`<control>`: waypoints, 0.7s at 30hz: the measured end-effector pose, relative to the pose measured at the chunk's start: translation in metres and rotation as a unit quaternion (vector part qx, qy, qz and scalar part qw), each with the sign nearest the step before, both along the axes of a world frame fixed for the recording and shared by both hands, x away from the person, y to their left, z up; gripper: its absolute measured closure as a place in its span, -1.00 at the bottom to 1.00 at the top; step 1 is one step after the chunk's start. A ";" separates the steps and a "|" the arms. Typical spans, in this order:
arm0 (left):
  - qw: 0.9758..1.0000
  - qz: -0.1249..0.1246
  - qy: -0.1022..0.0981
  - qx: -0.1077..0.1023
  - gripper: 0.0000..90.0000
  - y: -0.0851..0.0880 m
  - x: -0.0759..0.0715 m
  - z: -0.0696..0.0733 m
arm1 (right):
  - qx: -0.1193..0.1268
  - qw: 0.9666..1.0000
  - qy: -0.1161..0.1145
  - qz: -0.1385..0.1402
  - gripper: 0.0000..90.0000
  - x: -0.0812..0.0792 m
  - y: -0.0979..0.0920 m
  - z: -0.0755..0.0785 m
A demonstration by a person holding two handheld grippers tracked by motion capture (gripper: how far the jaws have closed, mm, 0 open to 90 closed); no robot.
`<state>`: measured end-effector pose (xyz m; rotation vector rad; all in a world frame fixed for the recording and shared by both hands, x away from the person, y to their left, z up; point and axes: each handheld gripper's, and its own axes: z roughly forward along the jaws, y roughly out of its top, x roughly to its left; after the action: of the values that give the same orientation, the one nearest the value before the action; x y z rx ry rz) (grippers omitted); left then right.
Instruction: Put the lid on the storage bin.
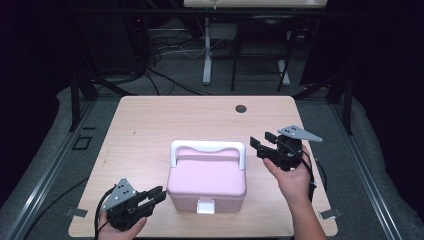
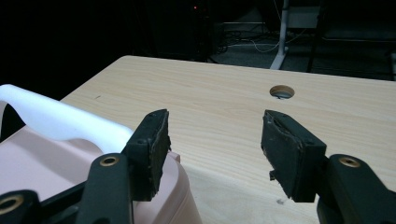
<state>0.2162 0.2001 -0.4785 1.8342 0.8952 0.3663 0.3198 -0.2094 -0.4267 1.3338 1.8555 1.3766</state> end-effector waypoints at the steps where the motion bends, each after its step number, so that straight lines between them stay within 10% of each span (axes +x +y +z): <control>1: 1.000 -0.001 0.001 0.000 0.66 0.000 -0.001 0.001 | 0.001 1.000 0.000 0.000 -0.08 0.000 0.000 0.000; 21: 0.999 0.052 0.001 -0.013 0.29 0.011 0.023 -0.005 | 0.000 1.000 0.004 -0.004 -0.08 0.001 -0.002 -0.001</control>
<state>0.2391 0.2108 -0.4832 1.7687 0.9947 0.4149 0.3213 -0.2117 -0.4279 1.3461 1.8535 1.3697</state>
